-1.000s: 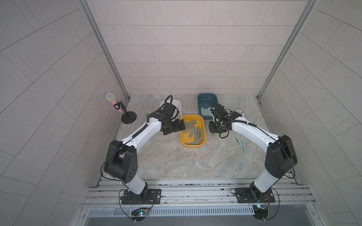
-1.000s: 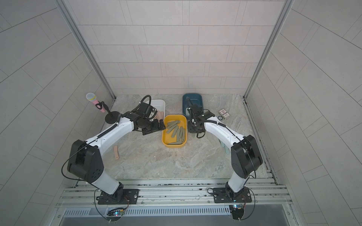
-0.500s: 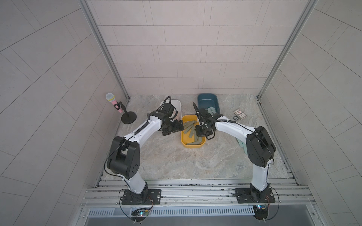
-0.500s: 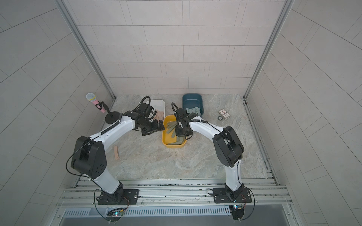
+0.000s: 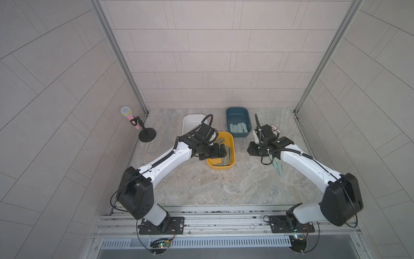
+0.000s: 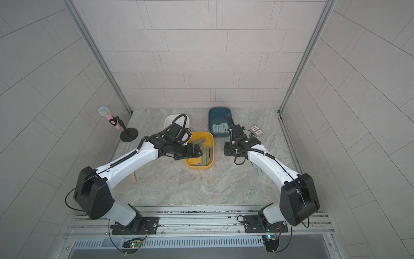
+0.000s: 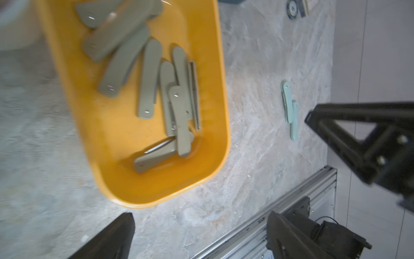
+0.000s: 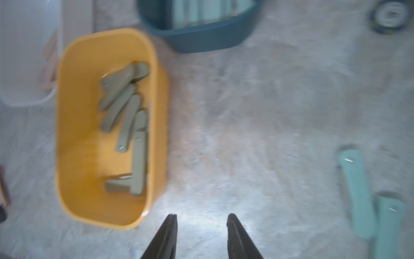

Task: Place the fruit knives into the storage box by color
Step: Pick up the fruit knife from the center of the board.

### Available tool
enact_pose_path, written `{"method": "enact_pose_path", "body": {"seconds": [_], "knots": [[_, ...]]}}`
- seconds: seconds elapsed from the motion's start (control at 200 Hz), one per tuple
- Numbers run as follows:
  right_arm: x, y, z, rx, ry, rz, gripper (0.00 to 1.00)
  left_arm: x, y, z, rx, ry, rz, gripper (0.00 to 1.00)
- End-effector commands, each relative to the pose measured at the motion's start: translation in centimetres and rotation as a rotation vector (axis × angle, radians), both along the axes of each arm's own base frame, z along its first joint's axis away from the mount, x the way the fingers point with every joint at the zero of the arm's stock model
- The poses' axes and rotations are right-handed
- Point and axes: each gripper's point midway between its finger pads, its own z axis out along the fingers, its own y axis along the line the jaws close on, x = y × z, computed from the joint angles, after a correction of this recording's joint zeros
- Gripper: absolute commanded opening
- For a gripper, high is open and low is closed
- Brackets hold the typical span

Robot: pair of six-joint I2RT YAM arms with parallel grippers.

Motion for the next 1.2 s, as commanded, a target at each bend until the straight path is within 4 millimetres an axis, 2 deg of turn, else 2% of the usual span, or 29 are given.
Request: {"method": "enact_pose_path", "body": {"seconds": [0.0, 0.05, 0.13, 0.22, 0.295, 0.47, 0.75, 0.971, 1.191], "knots": [[-1.0, -5.7, -3.2, -0.087, 0.05, -0.118, 0.4, -1.0, -4.2, -1.1, -0.037, 0.015, -0.044, 1.0], [-0.9, -7.7, -4.1, -0.108, 0.07, -0.157, 0.4, -1.5, -6.4, -1.8, -0.034, 0.02, -0.087, 1.0], [-0.3, -9.5, -5.2, -0.125, 0.112, -0.18, 0.41, -2.0, -9.4, -2.6, -0.043, 0.042, -0.148, 1.0], [0.8, -10.5, -6.6, -0.163, 0.154, -0.172, 0.41, -2.2, -11.6, -3.2, -0.055, 0.06, -0.194, 1.0], [1.6, -10.6, -7.7, -0.19, 0.196, -0.148, 0.42, -2.2, -12.5, -3.7, -0.055, 0.078, -0.218, 1.0], [2.3, -11.0, -10.4, -0.227, 0.267, -0.14, 0.45, -2.1, -12.4, -3.9, -0.037, 0.078, -0.236, 1.0], [1.8, -11.8, -11.3, -0.268, 0.298, -0.152, 0.46, -2.0, -11.5, -4.0, -0.027, 0.083, -0.234, 1.0], [0.7, -11.8, -13.0, -0.26, 0.368, -0.166, 0.38, -1.8, -10.9, -3.6, -0.032, 0.076, -0.221, 1.0], [0.4, -10.8, -13.3, -0.188, 0.379, -0.188, 0.2, -1.4, -10.1, -3.3, -0.031, 0.069, -0.203, 1.0]]}}
